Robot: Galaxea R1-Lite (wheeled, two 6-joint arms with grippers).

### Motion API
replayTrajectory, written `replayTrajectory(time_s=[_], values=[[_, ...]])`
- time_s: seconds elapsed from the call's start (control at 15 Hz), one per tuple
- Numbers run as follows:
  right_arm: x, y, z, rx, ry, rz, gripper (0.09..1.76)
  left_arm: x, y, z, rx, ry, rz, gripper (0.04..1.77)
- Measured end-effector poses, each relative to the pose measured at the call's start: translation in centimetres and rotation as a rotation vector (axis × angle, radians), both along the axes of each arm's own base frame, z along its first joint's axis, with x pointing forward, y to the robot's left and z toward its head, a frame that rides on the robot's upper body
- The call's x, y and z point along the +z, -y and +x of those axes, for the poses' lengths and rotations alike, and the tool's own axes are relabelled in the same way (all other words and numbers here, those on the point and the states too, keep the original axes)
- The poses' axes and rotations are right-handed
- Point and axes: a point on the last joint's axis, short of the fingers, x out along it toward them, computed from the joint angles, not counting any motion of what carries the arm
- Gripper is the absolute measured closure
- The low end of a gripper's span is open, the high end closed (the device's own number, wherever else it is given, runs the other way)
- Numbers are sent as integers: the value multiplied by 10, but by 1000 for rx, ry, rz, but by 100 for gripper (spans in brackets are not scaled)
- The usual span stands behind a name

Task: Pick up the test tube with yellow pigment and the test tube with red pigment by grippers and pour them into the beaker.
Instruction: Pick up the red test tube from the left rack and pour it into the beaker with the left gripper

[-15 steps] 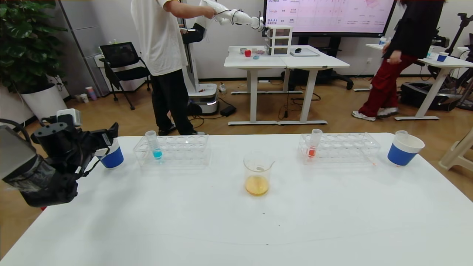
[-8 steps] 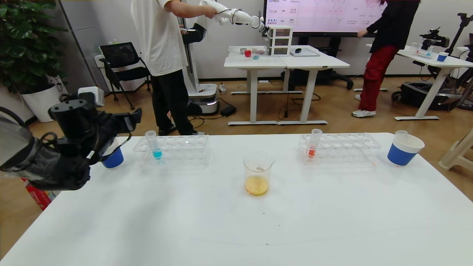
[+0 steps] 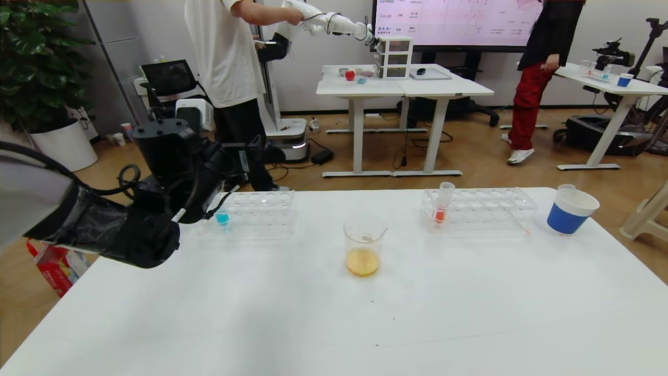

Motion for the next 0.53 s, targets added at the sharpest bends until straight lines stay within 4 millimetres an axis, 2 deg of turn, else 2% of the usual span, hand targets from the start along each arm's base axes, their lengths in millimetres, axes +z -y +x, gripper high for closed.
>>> replayTrajectory(time_s=[0.13, 0.33, 0.53], values=[[0, 0, 0, -1, 0, 0, 11, 12, -1, -8, -4, 12, 10, 6], [0, 0, 0, 0, 0, 0, 11, 43, -8, -28, -3, 39, 25, 6], [0, 0, 0, 0, 0, 0, 11, 76, -27, -55, 19, 81, 47, 6]])
